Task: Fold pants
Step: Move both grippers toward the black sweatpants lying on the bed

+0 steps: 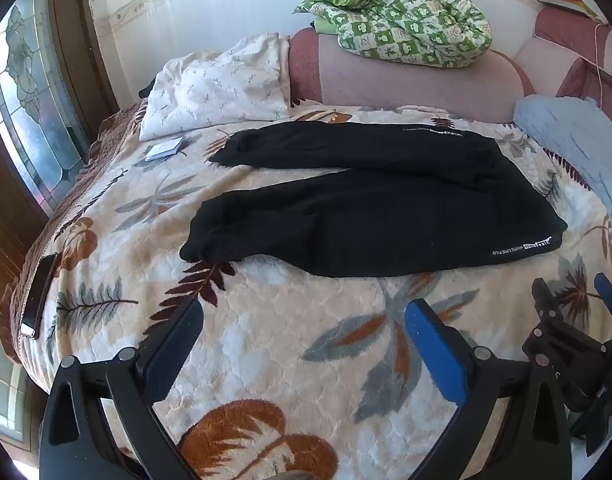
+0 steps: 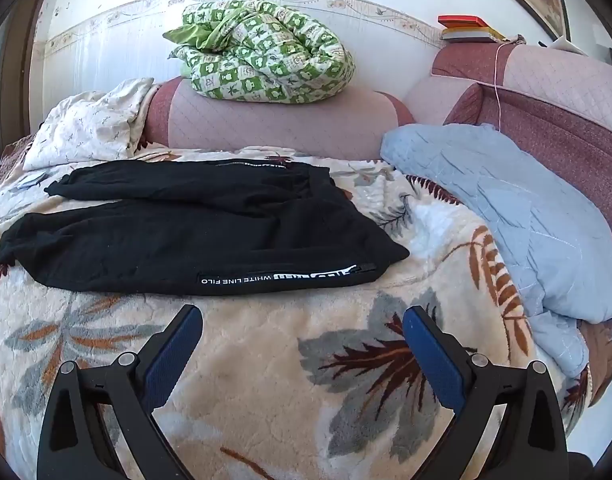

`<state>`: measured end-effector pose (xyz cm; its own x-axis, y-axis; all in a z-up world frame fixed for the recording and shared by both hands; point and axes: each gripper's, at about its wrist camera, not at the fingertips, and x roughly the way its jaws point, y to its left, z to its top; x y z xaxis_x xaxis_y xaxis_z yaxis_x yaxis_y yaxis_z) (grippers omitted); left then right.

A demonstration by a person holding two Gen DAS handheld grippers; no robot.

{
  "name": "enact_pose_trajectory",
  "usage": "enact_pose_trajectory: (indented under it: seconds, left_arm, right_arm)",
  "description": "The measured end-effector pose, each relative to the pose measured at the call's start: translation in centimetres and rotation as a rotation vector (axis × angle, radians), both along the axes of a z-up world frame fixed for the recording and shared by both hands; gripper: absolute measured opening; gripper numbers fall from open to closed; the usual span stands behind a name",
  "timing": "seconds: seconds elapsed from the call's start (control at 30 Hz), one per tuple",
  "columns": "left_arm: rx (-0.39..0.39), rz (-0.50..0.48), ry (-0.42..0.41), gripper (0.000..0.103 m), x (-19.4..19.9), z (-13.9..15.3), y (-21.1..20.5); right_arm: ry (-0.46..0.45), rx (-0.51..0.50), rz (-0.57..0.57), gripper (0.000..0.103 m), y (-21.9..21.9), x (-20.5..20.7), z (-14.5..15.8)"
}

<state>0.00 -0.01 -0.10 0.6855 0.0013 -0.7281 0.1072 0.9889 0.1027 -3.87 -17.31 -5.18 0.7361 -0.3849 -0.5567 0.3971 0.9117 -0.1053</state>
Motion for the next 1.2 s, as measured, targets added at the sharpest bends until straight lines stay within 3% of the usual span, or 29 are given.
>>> enact_pose_trajectory:
  seconds: [0.07,0.13,0.6,1.2]
  left_arm:
    - [-0.002,0.000,0.017,0.101,0.1,-0.3,0.1]
    - [-0.005,-0.001,0.026,0.101,0.2,-0.5,0.2]
    - [-0.002,0.004,0.085,0.101,0.8,-3.2,0.5]
    - [-0.037,0.015,0.252,0.101,2.2,-8.1,1.8]
  right_arm:
    - [0.001,-0.002,-0.001,0.102,0.1,0.1,0.2]
    - [0.005,0.004,0.001,0.102,-0.1,0.2,-1.5]
    - [0.050,0.054,0.010,0.102,-0.5,0.7,-2.4]
    - [0.117,0.070,0.015,0.102,-0.3,1.6,-3.1]
